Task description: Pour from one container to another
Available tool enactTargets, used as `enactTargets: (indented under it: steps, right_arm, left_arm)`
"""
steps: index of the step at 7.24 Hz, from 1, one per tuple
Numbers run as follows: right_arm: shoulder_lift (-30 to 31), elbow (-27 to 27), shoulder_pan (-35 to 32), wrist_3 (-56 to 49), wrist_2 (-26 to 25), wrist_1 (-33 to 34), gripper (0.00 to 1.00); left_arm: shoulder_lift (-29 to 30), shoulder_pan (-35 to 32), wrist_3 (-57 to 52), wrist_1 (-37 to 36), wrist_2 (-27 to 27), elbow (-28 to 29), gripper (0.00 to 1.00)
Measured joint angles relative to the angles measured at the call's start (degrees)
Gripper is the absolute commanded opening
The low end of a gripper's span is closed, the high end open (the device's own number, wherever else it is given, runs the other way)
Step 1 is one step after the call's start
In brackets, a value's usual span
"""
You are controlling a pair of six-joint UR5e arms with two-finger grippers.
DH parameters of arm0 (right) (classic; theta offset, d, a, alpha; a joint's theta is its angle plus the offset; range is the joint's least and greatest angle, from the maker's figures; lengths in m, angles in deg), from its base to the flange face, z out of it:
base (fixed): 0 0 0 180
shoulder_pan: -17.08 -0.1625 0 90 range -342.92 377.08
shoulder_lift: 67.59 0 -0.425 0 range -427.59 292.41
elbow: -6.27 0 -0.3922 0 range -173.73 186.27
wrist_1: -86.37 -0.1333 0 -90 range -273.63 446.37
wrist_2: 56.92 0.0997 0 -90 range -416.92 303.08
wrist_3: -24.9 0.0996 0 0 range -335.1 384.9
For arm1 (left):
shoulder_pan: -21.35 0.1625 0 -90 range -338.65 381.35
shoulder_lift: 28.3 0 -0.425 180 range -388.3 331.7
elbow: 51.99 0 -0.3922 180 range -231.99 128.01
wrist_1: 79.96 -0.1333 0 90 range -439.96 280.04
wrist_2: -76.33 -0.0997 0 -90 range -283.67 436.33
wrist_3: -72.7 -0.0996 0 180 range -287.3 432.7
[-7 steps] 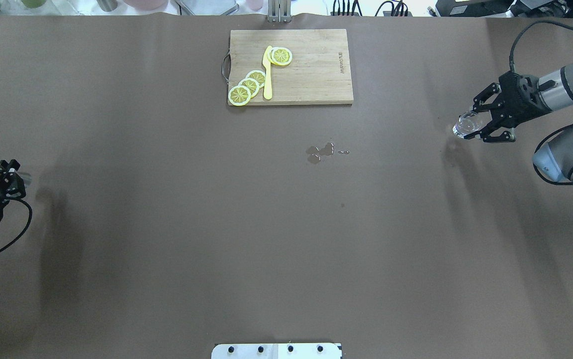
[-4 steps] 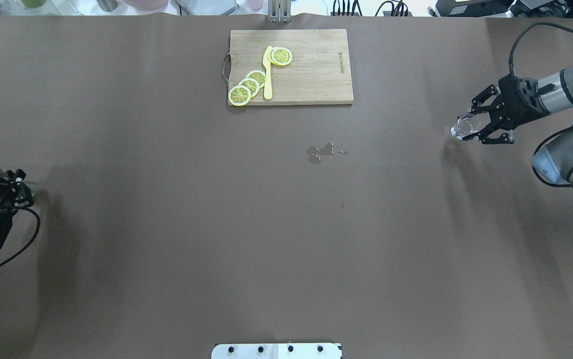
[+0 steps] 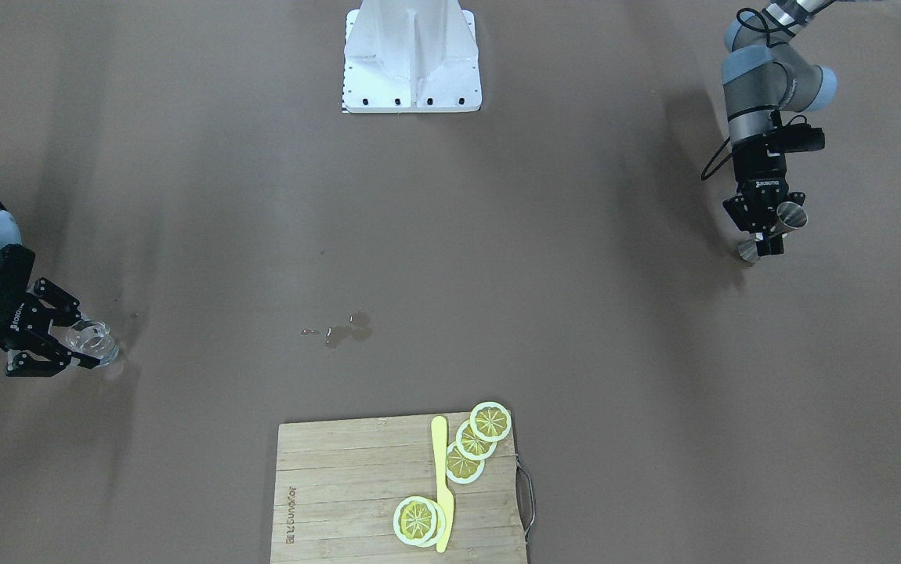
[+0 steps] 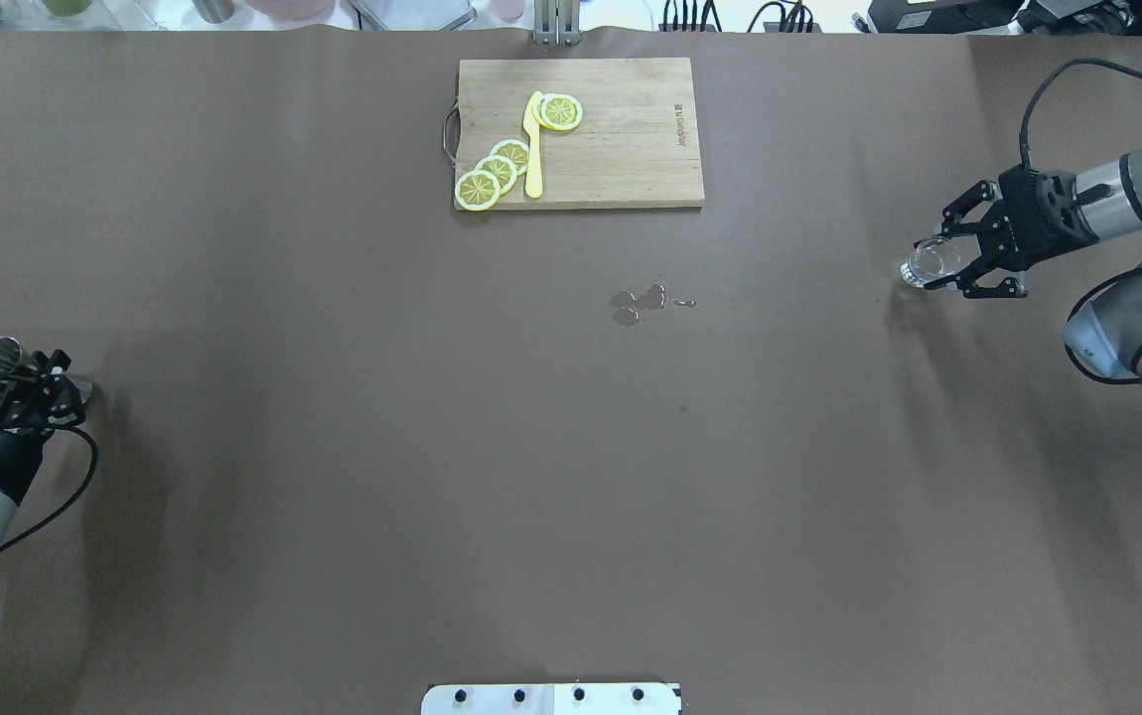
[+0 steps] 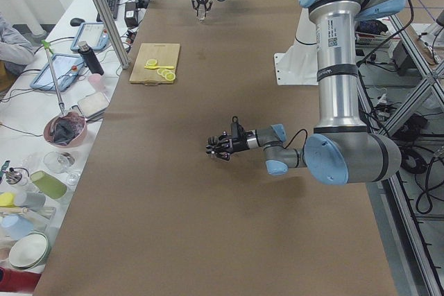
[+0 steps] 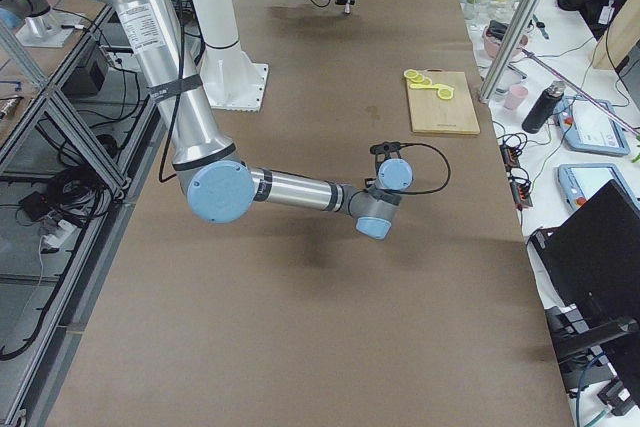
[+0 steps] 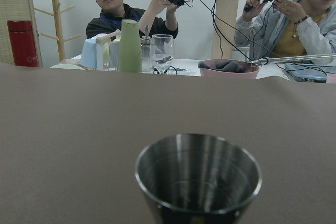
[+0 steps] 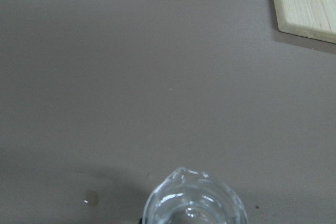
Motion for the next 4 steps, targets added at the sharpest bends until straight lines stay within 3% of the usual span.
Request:
enactTargets:
  steps: [2,3,4]
  right_arm:
    - [0.1,1.2,0.3,0.0,0.0,-1.8,0.0]
    - [0.1,1.8,0.3,0.0,0.1,-3.1,0.0]
    - [0.2,2.2,0.3,0.0,0.1,-4.2,0.0]
  left_arm:
    - [0.0,0.3,-0.2,-0.1,0.4,-0.2,0.05]
    - [0.0,0.3,-0.3,-0.9,0.3,-0.2,0.28]
    - [0.0,0.3,-0.3,-2.2,0.3,-0.3,0.4]
